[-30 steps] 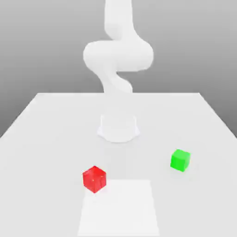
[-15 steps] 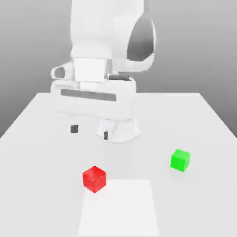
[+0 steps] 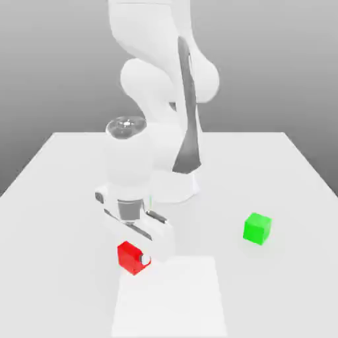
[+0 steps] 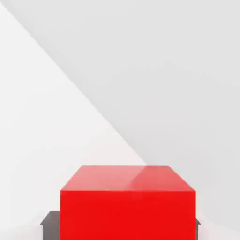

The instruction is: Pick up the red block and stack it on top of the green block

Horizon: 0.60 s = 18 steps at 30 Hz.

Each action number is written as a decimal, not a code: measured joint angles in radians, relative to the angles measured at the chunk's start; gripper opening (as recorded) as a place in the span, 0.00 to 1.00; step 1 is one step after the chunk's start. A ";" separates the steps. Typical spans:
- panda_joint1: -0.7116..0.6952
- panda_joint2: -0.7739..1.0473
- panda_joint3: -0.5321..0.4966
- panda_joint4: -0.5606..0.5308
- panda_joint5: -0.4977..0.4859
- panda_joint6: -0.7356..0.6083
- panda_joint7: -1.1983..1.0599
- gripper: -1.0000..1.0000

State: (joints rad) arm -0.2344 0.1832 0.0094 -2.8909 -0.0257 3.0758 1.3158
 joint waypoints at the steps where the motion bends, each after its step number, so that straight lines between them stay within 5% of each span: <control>1: -0.002 -0.009 0.001 -0.001 0.000 -0.008 0.000 0.00; 9: 0.007 -0.268 0.013 -0.038 0.034 -0.230 -0.019 0.00; 18: 0.293 -0.423 0.199 -0.072 0.206 -0.342 0.083 0.00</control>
State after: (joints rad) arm 0.0591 -0.2403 0.2088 -2.9626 0.1799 2.7334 1.3989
